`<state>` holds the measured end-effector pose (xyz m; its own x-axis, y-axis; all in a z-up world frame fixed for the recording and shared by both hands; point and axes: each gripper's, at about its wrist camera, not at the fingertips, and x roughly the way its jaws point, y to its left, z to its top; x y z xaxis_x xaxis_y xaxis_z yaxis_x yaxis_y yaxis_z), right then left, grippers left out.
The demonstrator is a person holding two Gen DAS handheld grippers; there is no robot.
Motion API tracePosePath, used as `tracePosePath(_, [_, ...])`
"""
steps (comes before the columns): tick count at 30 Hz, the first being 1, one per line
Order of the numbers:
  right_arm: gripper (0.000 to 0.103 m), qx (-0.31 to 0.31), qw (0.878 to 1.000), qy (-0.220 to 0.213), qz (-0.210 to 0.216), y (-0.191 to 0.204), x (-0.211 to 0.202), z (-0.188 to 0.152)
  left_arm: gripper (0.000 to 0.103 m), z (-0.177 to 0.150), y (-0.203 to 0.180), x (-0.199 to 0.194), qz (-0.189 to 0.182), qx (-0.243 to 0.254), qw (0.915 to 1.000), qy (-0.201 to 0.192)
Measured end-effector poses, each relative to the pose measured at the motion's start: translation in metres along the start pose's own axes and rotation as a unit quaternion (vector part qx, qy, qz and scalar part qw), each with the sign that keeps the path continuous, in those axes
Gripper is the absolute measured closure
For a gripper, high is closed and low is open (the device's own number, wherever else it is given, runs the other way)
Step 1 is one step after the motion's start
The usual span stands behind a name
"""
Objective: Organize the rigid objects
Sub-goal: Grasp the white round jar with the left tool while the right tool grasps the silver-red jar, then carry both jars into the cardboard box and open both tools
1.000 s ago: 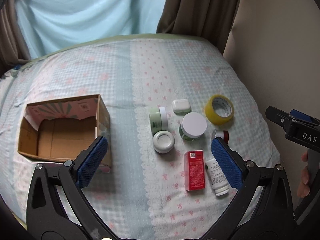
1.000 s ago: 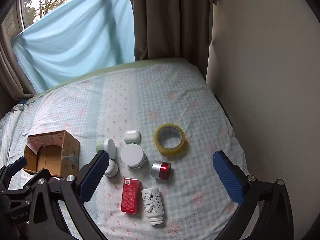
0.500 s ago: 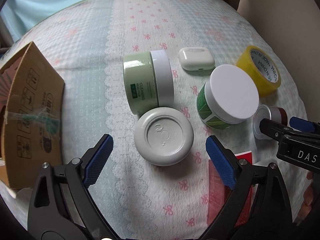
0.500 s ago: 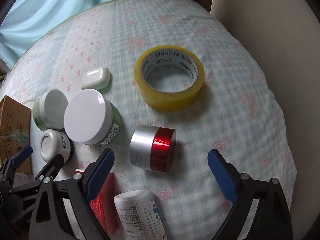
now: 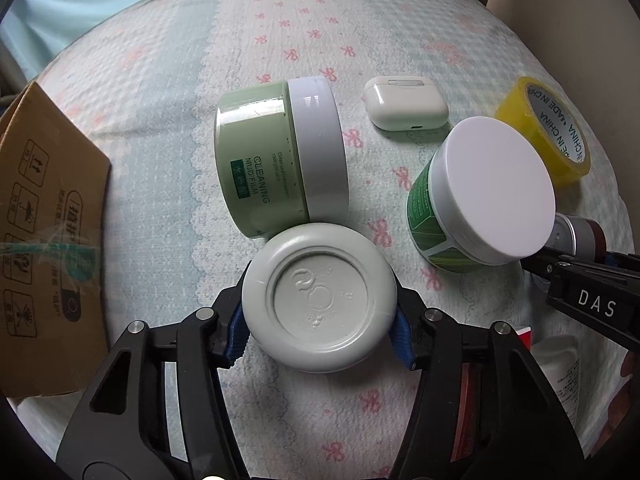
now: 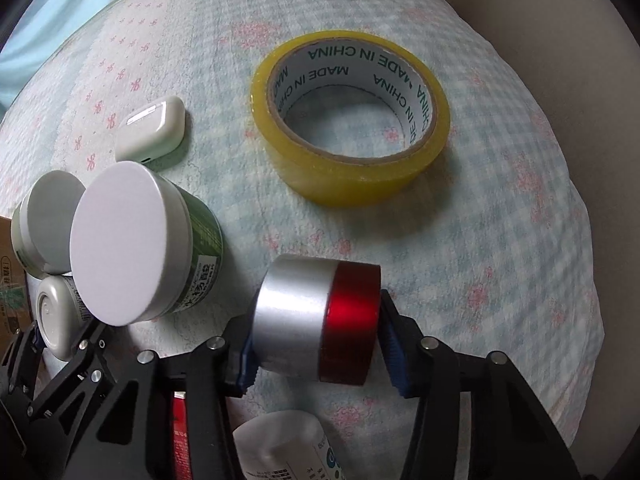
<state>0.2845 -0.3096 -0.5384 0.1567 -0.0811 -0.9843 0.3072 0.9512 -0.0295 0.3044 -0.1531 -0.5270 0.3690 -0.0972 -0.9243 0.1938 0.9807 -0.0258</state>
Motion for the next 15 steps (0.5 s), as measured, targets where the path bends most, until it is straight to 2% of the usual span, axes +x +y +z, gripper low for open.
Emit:
tracePosePath(8, [0.064,0.002,1.000,-0.006,0.006,0.000,0.000,0.005,0.050,-0.002,0.000,-0.006,0.004,-0.003,1.0000,-0.007])
tracePosePath(15, [0.064,0.010,1.000,-0.023,0.018,-0.006,-0.030,-0.004,0.050,-0.003,0.004,-0.038,-0.001,-0.013,0.9996,-0.023])
